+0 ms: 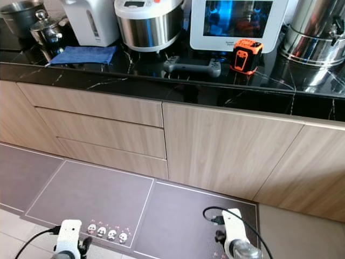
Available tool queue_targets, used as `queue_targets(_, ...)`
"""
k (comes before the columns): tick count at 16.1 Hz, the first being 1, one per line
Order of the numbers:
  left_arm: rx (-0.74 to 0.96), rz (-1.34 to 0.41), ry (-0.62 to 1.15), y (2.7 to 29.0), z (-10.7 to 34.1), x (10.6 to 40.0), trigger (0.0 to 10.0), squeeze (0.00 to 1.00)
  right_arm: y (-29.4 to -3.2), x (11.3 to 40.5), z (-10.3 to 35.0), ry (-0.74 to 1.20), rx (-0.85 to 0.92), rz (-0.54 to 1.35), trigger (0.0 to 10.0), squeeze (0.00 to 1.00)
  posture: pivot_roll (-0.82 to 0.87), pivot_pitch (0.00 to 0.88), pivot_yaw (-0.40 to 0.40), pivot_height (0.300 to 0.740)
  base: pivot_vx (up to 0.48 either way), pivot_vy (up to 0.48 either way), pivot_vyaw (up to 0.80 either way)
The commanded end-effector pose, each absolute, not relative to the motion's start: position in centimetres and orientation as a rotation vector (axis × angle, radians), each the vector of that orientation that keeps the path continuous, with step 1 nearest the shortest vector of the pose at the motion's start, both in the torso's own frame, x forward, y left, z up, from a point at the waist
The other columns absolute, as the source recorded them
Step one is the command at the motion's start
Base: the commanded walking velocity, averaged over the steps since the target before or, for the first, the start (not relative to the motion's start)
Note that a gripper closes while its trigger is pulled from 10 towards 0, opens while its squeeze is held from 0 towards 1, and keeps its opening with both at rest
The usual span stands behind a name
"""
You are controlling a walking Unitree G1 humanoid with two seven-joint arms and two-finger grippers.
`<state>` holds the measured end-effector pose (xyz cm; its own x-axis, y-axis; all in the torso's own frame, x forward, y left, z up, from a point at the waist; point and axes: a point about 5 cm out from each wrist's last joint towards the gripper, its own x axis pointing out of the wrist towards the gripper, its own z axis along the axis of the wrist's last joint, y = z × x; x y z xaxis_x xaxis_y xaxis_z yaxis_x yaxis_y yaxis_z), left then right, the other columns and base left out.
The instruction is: Kitchen organization
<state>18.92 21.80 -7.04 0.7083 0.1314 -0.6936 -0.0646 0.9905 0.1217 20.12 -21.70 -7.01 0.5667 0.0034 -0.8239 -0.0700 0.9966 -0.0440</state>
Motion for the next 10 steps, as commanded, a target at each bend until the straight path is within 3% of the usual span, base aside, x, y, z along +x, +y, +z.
queue_targets(1, 0.088, 0.117, 0.792, 21.7, -7.4, 18.1, 10.0, 0.0, -21.6, 20.4, -6.9, 0.958, -0.075, 0.04, 10.0, 0.0, -0.07, 0.0, 0.042, 0.74, 0.0, 0.0, 0.0)
queue_targets(5, -0.064, 0.27, 0.801, 22.6, -8.0, 16.6, 10.0, 0.0, -19.4, 21.0, -6.9, 0.927, -0.042, 0.105, 10.0, 0.0, -0.05, 0.0, 0.019, 0.74, 0.0, 0.0, 0.0)
queue_targets(10, -0.059, 0.26, 0.795, 22.7, -8.1, 16.1, 10.0, 0.0, -19.2, 21.5, -6.6, 0.91, -0.02, 0.093, 10.0, 0.0, -0.05, 0.025, 0.026, 0.74, 0.0, 0.0, 0.0)
